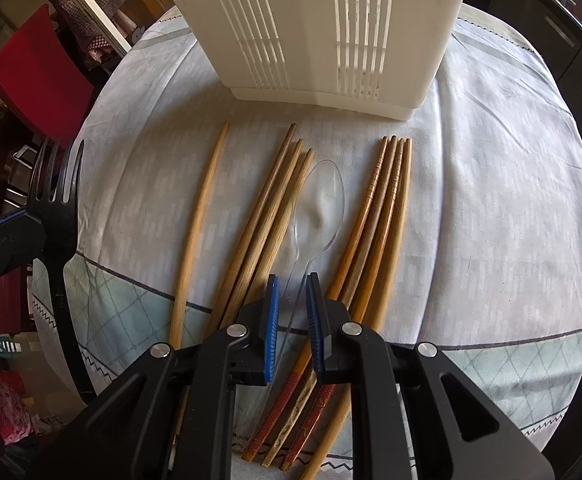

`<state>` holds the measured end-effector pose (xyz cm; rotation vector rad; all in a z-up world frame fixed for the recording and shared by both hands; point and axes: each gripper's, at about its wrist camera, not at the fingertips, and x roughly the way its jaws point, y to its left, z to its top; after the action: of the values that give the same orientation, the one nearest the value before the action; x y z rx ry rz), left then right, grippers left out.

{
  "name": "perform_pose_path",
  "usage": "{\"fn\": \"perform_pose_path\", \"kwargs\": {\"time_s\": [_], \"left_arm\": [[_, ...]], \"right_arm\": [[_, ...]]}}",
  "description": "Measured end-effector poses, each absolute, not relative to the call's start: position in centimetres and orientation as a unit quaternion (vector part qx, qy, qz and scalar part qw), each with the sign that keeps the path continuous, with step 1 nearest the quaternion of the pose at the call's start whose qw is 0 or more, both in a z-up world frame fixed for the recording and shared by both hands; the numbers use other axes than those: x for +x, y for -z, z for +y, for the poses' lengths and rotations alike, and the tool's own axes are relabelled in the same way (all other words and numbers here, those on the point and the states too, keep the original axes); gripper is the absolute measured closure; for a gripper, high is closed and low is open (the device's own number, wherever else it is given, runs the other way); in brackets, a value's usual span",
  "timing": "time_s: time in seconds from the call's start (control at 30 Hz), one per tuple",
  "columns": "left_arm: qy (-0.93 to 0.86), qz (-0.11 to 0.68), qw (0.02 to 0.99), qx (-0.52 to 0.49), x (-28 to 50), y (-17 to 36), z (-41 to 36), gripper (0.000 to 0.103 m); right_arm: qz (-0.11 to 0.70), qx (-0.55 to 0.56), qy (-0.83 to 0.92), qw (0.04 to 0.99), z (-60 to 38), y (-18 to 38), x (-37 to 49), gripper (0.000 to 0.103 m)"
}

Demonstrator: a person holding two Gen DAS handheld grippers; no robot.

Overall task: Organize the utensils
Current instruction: 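Grasp the clear plastic spoon with the right gripper while the left gripper holds the fork, then carry the fork and spoon into the white caddy and open both grippers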

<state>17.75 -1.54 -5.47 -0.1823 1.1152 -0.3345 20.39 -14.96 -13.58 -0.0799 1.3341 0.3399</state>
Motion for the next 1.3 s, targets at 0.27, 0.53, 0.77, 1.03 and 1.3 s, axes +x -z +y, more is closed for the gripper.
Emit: {"fn": "perform_pose_path", "kwargs": {"time_s": [0.27, 0.53, 0.77, 1.03, 1.3], "left_arm": [[0.153, 0.506, 0.844, -0.087, 17.8, 3.2, -1.1, 0.099], [0.161, 0.435, 0.882, -0.083, 19.7, -3.8, -1.7, 0.099], [0.136, 0.303, 0.938, -0.096, 24.4, -9.5, -2.7, 0.099], [0.082, 0.185, 0.977, -0.075, 28.7, -8.0, -4.9, 0.099], [0.084, 0.202, 0.975, -0.042, 28.5, -4.2, -6.5, 0.099]], "right_arm": [[0.575, -0.009, -0.182, 0.797, -15.2, 11.1, 19.7, 0.094], [0.477, 0.03, -0.208, 0.853, -18.3, 3.4, 18.5, 0.094], [0.402, 0.073, -0.217, 0.887, -22.4, -0.8, 18.4, 0.094], [0.388, 0.091, -0.227, 0.889, -24.9, -1.7, 18.6, 0.094], [0.376, 0.099, -0.23, 0.892, -25.1, -1.4, 19.7, 0.094]]}}
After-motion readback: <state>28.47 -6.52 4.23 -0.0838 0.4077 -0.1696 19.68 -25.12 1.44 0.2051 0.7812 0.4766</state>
